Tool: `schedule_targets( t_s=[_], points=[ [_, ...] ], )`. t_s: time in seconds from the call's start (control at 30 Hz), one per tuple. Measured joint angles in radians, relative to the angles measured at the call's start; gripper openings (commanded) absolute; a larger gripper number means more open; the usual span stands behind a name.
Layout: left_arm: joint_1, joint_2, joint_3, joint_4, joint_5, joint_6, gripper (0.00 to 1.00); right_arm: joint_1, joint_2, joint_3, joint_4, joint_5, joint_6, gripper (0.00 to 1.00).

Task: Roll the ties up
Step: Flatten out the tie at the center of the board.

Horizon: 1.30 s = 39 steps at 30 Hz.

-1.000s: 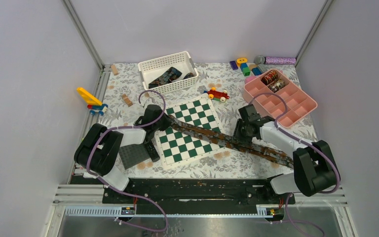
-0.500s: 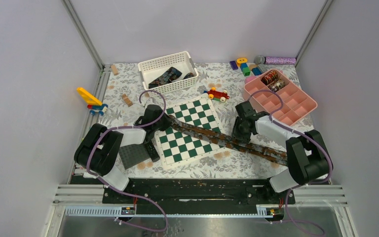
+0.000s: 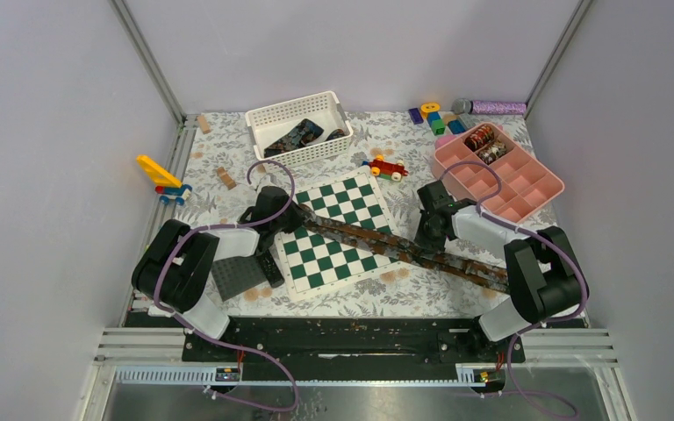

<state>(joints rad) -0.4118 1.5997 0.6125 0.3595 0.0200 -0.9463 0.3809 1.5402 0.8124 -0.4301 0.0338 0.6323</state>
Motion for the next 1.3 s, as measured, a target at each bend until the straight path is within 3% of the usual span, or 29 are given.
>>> schedule_targets(
  t_s=[0.1, 0.7, 1.3],
  points=[
    [0.000, 0.000, 0.000, 0.000, 0.000, 0.001, 0.00, 0.000, 0.000, -0.004, 0.008, 0.000, -0.001, 0.00],
    [0.000, -0.002, -0.034, 0.075, 0.058, 0.007, 0.00, 0.000, -0.171, -0.044, -0.006, 0.000, -0.001, 0.00],
    [0.010, -0.119, -0.125, 0.137, 0.077, 0.006, 0.00, 0.000, -0.182, -0.111, -0.022, -0.018, -0.004, 0.00]
  ],
)
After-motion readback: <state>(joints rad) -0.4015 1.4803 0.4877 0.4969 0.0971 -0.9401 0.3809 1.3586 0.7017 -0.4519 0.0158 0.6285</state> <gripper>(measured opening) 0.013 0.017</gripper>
